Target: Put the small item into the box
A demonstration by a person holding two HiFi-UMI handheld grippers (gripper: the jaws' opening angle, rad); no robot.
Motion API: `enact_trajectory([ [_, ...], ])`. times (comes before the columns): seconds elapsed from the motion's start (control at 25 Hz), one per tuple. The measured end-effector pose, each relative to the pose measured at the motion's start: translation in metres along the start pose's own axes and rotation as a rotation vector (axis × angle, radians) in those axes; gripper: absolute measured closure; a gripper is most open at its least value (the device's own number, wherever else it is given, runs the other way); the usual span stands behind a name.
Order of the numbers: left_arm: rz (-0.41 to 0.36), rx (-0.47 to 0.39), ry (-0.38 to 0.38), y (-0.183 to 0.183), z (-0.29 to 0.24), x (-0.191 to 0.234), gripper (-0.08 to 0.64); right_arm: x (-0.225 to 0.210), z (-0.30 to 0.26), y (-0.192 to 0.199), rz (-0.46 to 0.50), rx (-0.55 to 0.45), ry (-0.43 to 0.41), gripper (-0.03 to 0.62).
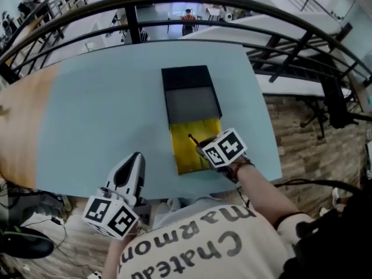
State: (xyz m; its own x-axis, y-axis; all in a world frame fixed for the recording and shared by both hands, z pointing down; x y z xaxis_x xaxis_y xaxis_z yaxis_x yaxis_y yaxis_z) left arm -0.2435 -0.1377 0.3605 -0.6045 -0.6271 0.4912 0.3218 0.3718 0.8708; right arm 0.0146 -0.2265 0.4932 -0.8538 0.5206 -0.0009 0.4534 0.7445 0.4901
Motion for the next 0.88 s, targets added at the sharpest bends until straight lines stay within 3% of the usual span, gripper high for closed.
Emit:
enact_trajectory([
  [0.56, 0.002, -0.021, -0.036, -0.002, -0.004, -0.006, 0.557, 0.004, -0.021, 0.012, 0.020, 0.086, -0.054, 0.511],
  [0.88, 0.000, -0.016, -0.040, 0.003, -0.006, -0.011, 0.557, 0.002, -0.026, 0.018, -0.027, 0.114, -0.089, 0.511],
])
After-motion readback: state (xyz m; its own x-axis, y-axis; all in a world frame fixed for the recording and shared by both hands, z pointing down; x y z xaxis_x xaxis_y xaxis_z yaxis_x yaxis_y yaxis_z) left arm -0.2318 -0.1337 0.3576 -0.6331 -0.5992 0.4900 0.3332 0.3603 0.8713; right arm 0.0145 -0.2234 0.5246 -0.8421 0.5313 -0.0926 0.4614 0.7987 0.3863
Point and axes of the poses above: the fingertips, and each gripper's own axes: z backward along the fingers, x to its left, y out of its underside, the point moved 8 cm from there along z, backward along the fingers, and after that the axes turned 15 degrees about y, right-handed, at the moved point
